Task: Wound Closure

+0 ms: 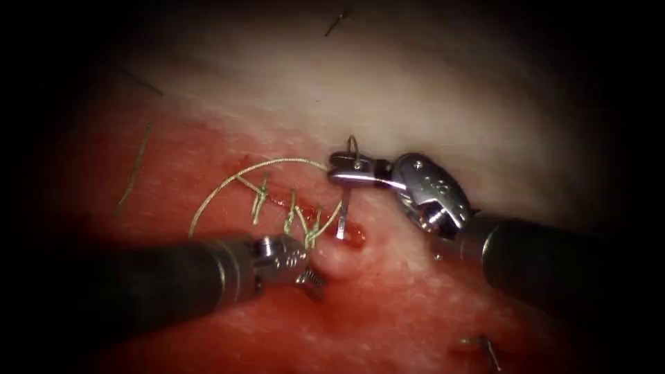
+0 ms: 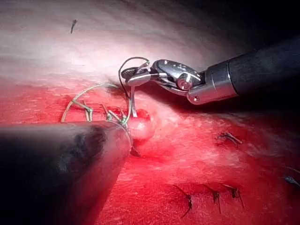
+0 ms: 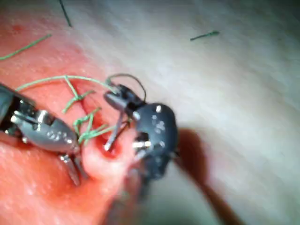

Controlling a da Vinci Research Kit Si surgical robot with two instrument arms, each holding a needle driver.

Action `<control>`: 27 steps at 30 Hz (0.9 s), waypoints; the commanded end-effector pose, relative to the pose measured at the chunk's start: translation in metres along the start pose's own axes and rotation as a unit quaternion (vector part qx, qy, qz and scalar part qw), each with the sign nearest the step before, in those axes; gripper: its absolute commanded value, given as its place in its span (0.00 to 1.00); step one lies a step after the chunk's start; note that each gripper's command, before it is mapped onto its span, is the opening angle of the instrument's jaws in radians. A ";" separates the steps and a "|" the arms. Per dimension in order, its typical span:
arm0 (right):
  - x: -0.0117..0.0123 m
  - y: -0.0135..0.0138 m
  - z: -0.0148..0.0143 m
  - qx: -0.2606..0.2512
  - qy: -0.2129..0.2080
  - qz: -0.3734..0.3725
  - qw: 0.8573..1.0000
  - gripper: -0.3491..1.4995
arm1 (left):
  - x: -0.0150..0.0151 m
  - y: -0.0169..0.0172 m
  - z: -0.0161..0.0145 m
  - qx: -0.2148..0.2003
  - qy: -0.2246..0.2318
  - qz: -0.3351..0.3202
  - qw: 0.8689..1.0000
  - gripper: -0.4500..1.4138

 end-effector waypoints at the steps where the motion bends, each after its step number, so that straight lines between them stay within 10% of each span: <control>1: -0.0003 0.0003 0.0010 0.001 0.001 0.014 1.000 0.00 | 0.0001 -0.0003 0.0008 -0.001 0.000 0.000 1.000 0.23; 19: -0.0039 0.0008 0.0012 -0.010 0.004 0.167 0.986 0.00 | 0.0002 -0.0002 0.0007 -0.001 0.000 -0.003 1.000 0.23; 27: -0.0060 0.0027 0.0009 -0.003 0.022 0.298 0.954 0.00 | 0.0001 -0.0001 0.0005 -0.002 0.000 -0.002 1.000 0.23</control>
